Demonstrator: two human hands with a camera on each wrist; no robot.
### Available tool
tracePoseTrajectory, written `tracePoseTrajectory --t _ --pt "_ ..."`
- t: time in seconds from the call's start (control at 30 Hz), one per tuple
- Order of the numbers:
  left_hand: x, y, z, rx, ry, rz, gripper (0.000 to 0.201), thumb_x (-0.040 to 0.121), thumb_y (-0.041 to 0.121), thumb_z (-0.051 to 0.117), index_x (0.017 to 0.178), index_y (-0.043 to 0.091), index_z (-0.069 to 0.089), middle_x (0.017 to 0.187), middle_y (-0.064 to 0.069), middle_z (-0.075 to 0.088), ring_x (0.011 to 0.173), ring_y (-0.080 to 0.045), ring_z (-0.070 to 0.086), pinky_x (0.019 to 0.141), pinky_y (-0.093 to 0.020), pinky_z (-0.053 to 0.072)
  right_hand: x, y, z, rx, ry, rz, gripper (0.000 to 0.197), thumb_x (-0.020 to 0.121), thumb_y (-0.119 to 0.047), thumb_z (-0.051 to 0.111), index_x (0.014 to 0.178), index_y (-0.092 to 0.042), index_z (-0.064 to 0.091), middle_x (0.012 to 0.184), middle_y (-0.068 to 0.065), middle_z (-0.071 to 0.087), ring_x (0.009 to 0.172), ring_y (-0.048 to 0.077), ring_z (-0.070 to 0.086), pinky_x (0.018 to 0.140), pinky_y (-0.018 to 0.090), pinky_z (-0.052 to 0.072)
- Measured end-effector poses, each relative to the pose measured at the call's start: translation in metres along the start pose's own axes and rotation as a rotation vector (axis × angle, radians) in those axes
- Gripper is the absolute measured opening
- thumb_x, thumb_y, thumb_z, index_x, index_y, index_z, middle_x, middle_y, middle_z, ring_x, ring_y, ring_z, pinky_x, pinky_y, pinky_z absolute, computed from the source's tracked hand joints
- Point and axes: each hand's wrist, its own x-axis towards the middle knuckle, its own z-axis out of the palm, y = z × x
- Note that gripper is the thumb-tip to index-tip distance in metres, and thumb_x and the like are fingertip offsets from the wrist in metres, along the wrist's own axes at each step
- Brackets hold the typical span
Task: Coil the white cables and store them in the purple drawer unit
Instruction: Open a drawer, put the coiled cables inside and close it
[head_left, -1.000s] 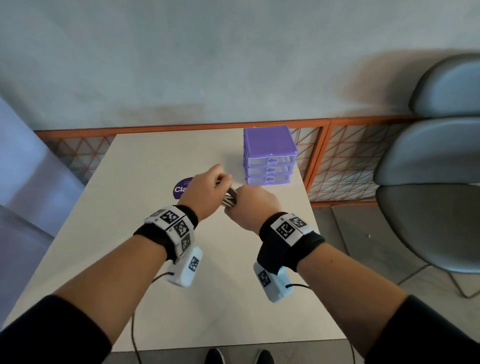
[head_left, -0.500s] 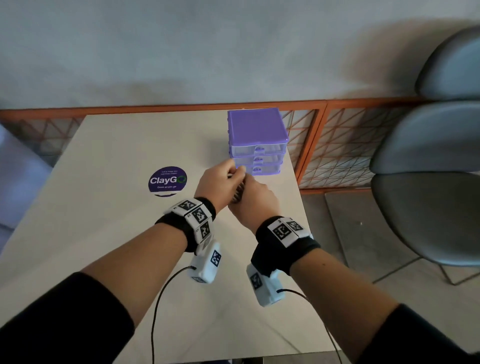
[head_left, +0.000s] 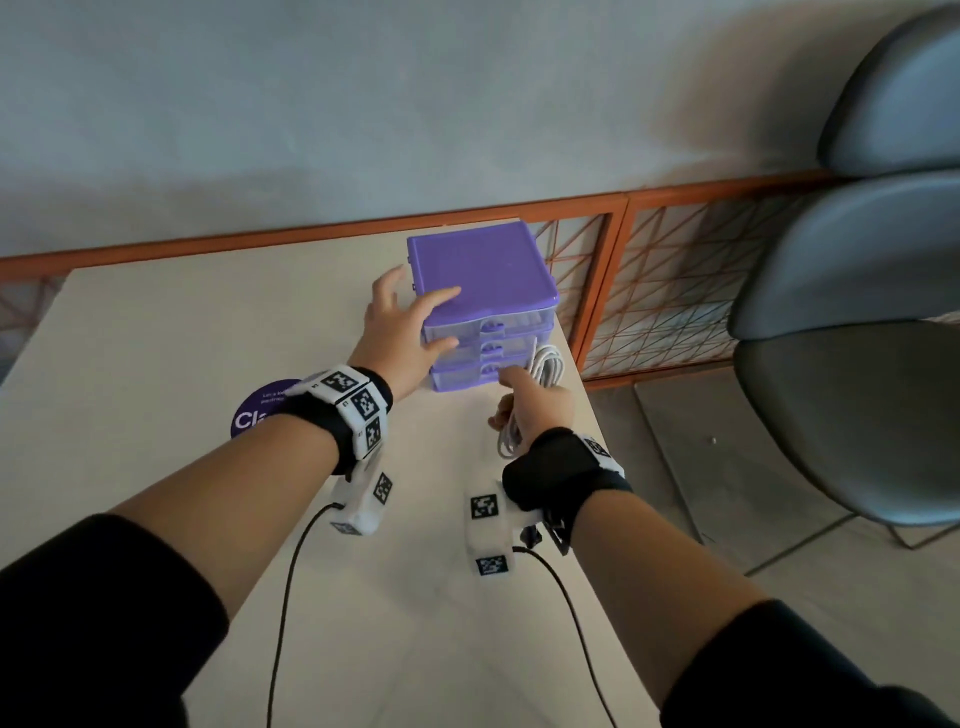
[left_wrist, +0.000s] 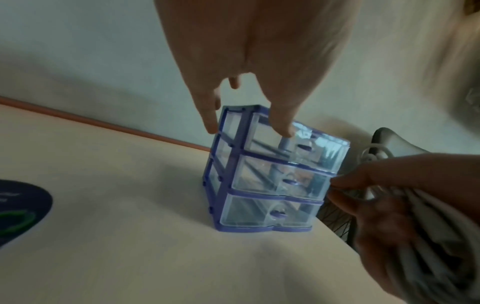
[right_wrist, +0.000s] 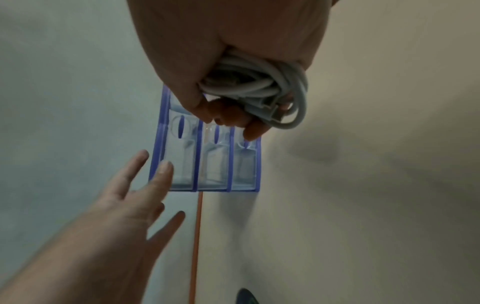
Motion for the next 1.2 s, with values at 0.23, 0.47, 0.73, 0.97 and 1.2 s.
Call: tracePoseTrajectory --t 0.23,0.47,0.73,0.97,1.2 --pt "0.023 -0.013 0.001 -0.135 -0.115 0.089 0.054 0.089 0.013 0.063 0.138 0.030 0.049 0.148 -0.005 0.042 0.135 -0.019 0.042 0.100 -0.011 0.026 0.030 0.007 0.031 0.204 0.000 0.150 0.018 0.082 -0.017 0.065 0.072 -0.003 0.058 0.059 0.009 0.060 0.046 0.021 0.053 0.051 0.026 0.044" --pt "0.016 -0.020 0.000 -0.178 -0.109 0.098 0.052 0.089 0.014 0.064 0.136 0.033 0.052 0.136 -0.001 0.052 0.120 -0.012 0.050 0.095 -0.012 0.033 0.035 0.024 0.054 0.346 0.073 0.169 0.023 0.076 -0.022 0.072 0.062 -0.010 0.058 0.053 0.003 0.056 0.043 0.016 0.053 0.053 0.026 0.047" --pt "0.010 -0.028 0.005 -0.139 -0.057 0.020 0.051 0.089 0.024 0.064 0.132 0.046 0.050 0.108 -0.005 0.039 0.086 -0.010 0.048 0.095 -0.015 0.032 0.006 0.040 0.042 0.340 0.113 0.152 0.029 0.076 -0.017 0.071 0.053 -0.011 0.053 0.048 0.002 0.050 0.038 0.014 0.050 0.052 0.028 0.045" --pt "0.012 -0.025 0.006 -0.117 -0.049 0.000 0.052 0.088 0.022 0.065 0.132 0.045 0.051 0.111 -0.011 0.043 0.087 -0.019 0.052 0.095 -0.017 0.035 -0.044 0.076 0.005 0.279 0.123 0.078 0.038 0.077 -0.017 0.073 0.045 -0.015 0.054 0.043 0.003 0.049 0.040 0.020 0.048 0.054 0.033 0.042" --pt "0.010 -0.024 0.005 -0.153 -0.101 -0.023 0.051 0.087 0.026 0.066 0.130 0.050 0.051 0.118 -0.014 0.045 0.079 -0.024 0.059 0.101 -0.034 0.046 -0.066 0.068 -0.020 0.076 0.140 -0.200 0.043 0.071 -0.049 0.075 0.084 -0.010 0.062 0.068 0.005 0.061 0.057 0.017 0.055 0.057 0.025 0.048"
